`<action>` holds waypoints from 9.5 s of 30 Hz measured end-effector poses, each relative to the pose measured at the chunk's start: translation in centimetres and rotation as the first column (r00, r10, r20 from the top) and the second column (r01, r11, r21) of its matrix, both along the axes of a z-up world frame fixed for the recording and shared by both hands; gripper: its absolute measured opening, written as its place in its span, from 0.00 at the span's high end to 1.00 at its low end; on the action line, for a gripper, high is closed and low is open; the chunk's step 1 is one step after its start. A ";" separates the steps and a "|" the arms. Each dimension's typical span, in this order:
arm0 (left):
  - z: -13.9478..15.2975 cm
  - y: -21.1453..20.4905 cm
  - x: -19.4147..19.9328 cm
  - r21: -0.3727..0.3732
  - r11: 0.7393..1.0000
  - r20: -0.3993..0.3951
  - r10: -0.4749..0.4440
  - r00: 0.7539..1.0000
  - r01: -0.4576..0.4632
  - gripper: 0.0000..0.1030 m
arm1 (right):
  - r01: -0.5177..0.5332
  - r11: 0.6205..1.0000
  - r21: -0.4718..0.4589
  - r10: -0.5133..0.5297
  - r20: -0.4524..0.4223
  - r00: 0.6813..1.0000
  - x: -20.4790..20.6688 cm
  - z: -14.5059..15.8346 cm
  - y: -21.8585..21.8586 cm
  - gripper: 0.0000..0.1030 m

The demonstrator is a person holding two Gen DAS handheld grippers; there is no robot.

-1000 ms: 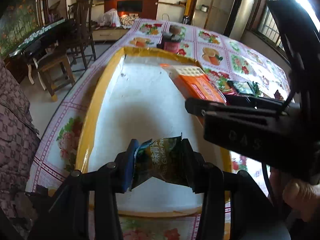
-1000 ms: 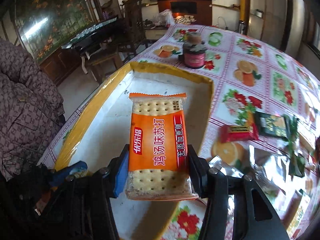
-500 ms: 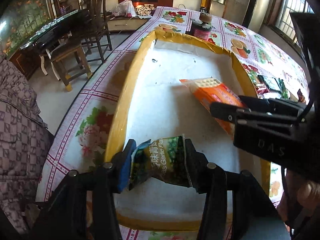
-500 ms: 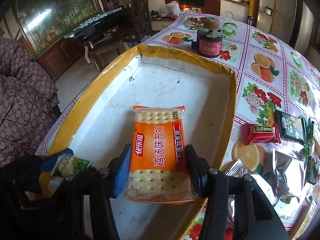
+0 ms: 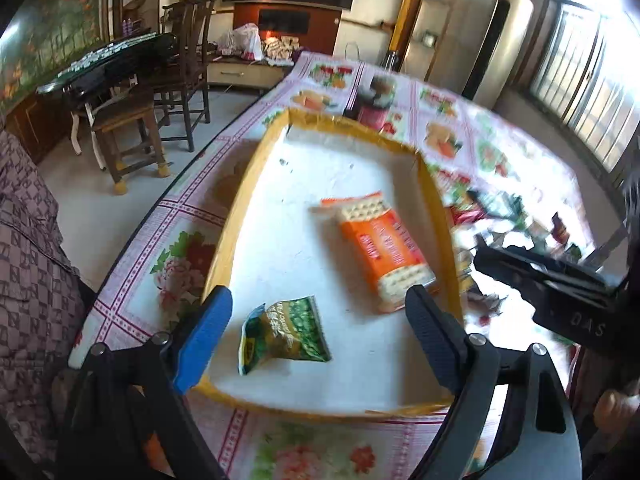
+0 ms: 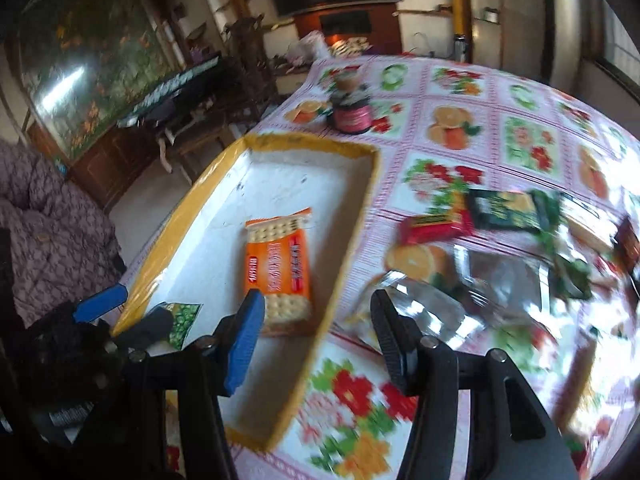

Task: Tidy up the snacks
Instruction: 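Open both tools to drop the packets into the white tray, then withdraw both tools from the tray back over the snacks on the table, then grasp the silver foil bag with the left tool while the right tool grasps the red candy packet, then carry the foil bag and red candy packet with both tools over the white tray, then open both tools to drop the foil bag and candy into the tray, then withdraw both tools from the tray back over the table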

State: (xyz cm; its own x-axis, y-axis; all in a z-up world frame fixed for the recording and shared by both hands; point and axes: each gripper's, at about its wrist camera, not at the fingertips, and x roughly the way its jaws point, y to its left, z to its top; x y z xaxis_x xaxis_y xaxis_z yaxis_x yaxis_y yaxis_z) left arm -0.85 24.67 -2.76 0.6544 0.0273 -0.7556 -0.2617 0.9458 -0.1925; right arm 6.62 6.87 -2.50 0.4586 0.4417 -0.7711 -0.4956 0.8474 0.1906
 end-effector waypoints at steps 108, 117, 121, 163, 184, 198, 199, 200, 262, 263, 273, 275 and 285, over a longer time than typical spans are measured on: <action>-0.5 -13.9 3.9 0.097 0.947 -0.031 -0.306 0.952 0.307 0.03 | 0.410 0.904 0.123 -0.414 0.008 0.910 -6.7 -1.4 -26.7 0.17; -2.0 -17.6 6.9 0.170 0.934 -0.105 -0.300 0.948 0.314 0.03 | 0.391 0.920 0.001 -0.391 0.023 0.920 -6.6 -2.4 -25.6 0.18; -3.0 -17.1 7.7 0.176 0.934 -0.133 -0.290 0.948 0.311 0.03 | 0.387 0.920 -0.055 -0.389 -0.010 0.921 -5.8 -3.4 -24.9 0.30; -0.9 -19.7 2.4 0.160 0.931 -0.081 -0.318 0.945 0.327 0.33 | 0.334 0.936 -0.110 -0.329 0.061 0.942 -8.2 -1.5 -22.3 0.84; 1.0 -14.6 -0.2 0.196 0.964 -0.032 -0.178 0.984 0.180 0.33 | 0.223 0.973 -0.053 -0.219 0.073 0.973 -8.4 0.3 -16.3 0.84; 1.6 -6.4 -0.1 0.155 0.987 -0.001 -0.036 0.999 0.036 0.33 | 0.078 0.997 0.014 -0.079 0.049 0.996 -5.2 1.6 -8.3 0.84; 1.7 -6.0 -0.1 0.152 0.988 0.000 -0.029 1.000 0.029 0.33 | 0.069 0.997 0.018 -0.070 0.050 0.996 -4.9 1.7 -7.7 0.84; 1.7 -5.4 0.0 0.147 0.989 0.001 -0.018 1.000 0.018 0.33 | 0.058 0.998 0.023 -0.059 0.048 0.997 -4.5 1.8 -6.9 0.84; 1.4 -6.5 -0.4 0.039 0.999 -0.008 0.034 0.999 -0.033 0.03 | 0.158 0.963 0.218 -0.160 -0.009 0.987 0.8 1.9 -9.5 0.50; 1.5 -6.9 -0.5 0.036 0.999 -0.007 0.023 1.000 -0.023 0.03 | 0.174 0.961 0.216 -0.176 -0.013 0.984 0.4 1.7 -10.7 0.50; 1.9 -13.8 -0.6 0.046 0.991 -0.016 -0.123 0.992 0.123 0.03 | 0.275 0.938 0.212 -0.274 -0.035 0.961 -2.7 0.8 -18.2 0.49; 1.9 -14.6 -0.7 0.047 0.989 -0.019 -0.138 0.990 0.139 0.02 | 0.287 0.934 0.214 -0.285 -0.037 0.958 -3.3 0.7 -19.3 0.49; 1.7 -17.2 -0.8 0.056 0.980 -0.034 -0.190 0.981 0.192 0.02 | 0.335 0.915 0.227 -0.335 -0.038 0.941 -4.6 0.9 -23.1 0.49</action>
